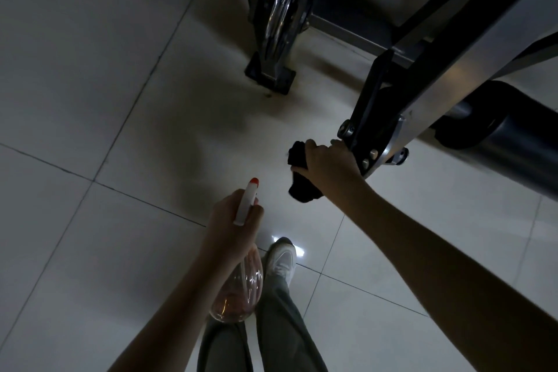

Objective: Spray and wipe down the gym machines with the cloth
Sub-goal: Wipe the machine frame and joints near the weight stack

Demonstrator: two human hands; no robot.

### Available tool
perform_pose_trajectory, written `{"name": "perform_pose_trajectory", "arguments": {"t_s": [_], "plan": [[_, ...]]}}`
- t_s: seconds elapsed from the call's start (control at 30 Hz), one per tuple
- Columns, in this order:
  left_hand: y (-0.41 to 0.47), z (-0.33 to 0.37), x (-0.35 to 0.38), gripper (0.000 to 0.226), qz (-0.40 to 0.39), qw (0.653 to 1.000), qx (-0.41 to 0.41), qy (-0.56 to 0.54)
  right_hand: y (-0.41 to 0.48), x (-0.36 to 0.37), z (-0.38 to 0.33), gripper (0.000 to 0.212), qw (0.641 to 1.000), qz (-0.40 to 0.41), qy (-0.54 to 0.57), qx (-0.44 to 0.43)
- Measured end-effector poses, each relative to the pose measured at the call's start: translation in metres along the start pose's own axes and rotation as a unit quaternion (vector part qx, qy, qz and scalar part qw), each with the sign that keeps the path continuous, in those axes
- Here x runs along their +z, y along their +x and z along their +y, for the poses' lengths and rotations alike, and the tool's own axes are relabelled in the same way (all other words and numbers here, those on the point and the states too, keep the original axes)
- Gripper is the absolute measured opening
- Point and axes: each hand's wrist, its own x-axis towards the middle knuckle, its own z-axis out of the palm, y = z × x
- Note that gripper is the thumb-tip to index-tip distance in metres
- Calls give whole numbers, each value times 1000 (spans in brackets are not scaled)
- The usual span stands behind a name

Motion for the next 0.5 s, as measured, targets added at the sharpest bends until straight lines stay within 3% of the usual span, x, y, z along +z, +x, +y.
{"name": "perform_pose_trajectory", "arguments": {"t_s": [0.1,0.17,0.23,0.3,0.4,0.5], "plan": [[-1,3,0,38,11,1000,-4,-1,6,-10,14,50,996,-1,83,-41],[-3,3,0,38,6,1000,8,-4,3,-9,17,48,990,21,138,-19],[-3,1,-2,25,7,1000,12,2,-2,-10,9,43,950,40,309,34],[-5,-2,-2,17,9,1000,9,1,-4,-13,-8,42,923,66,377,25],[-7,-4,-4,30,17,1000,6,14,9,1,-27,39,986,66,149,-29],[-6,-8,-7,47,4,1000,13,25,21,-4,-27,27,990,63,123,6]]}}
